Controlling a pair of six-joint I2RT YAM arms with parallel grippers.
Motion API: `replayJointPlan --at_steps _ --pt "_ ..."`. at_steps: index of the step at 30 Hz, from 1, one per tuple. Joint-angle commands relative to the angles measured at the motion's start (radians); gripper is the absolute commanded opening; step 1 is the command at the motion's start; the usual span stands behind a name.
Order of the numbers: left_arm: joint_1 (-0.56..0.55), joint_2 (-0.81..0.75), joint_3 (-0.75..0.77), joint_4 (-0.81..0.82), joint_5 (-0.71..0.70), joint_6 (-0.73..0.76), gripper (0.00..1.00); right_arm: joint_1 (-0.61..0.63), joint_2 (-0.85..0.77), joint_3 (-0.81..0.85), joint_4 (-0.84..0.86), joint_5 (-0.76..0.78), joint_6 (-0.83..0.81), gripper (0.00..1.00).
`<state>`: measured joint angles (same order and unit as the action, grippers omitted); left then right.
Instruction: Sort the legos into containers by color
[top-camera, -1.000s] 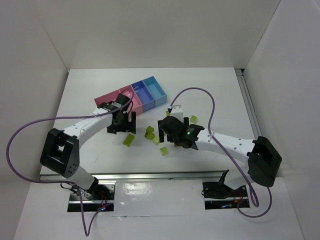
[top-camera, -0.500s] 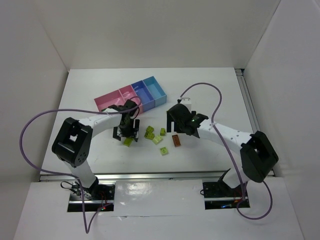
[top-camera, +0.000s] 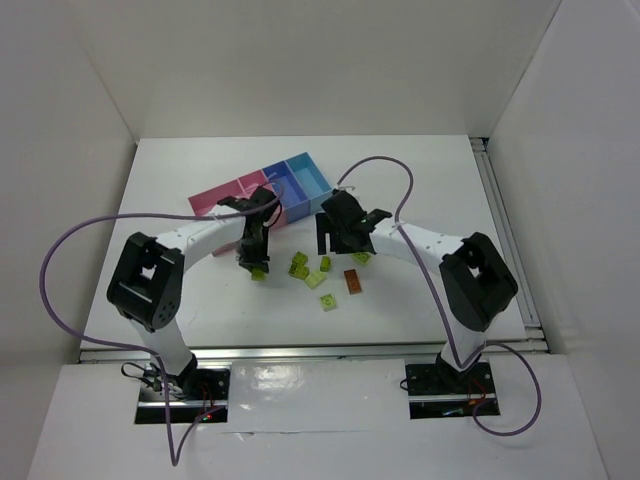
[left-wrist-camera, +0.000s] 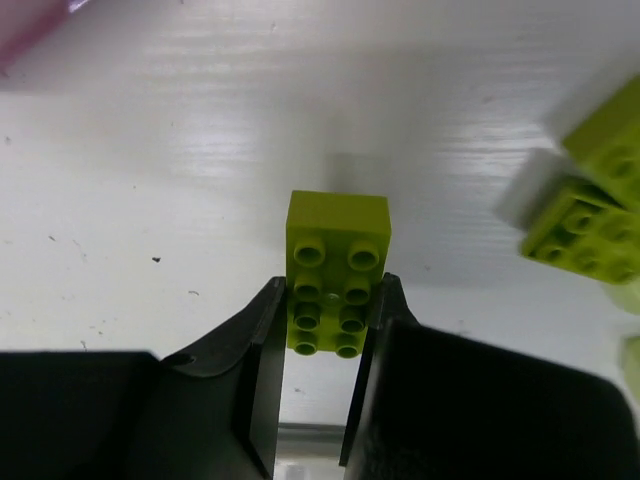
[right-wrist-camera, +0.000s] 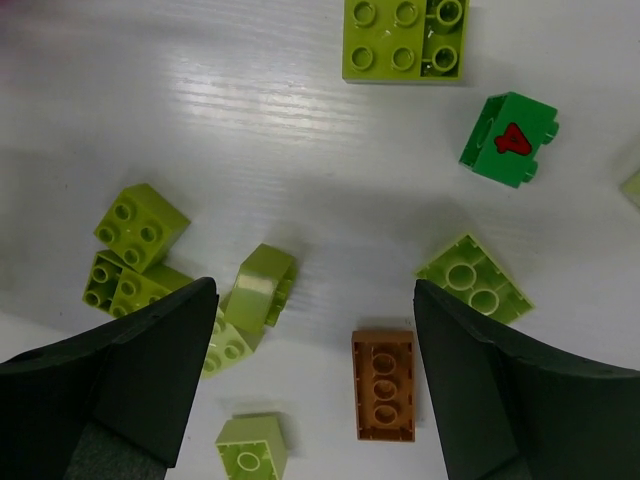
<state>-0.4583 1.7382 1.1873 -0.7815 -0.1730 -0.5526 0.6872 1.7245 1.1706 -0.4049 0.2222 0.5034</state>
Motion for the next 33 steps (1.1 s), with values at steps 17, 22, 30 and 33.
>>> replayJointPlan --at_steps 17,22,30,33 --pt "0.179 0.325 0.753 -0.174 0.081 -0.001 0.13 -0.018 0.099 0.012 0.069 -0.130 0.119 0.81" --pt "0.199 0.415 0.813 -0.165 0.093 -0.010 0.16 -0.018 0.118 0.012 0.069 -0.129 0.139 0.74" --pt "0.199 0.385 0.796 -0.142 0.112 -0.010 0.66 0.012 0.149 0.041 0.060 -0.148 0.179 0.42" --pt "0.199 0.356 0.810 -0.131 0.124 0.012 0.81 0.012 0.138 0.063 0.060 -0.139 0.179 0.21"
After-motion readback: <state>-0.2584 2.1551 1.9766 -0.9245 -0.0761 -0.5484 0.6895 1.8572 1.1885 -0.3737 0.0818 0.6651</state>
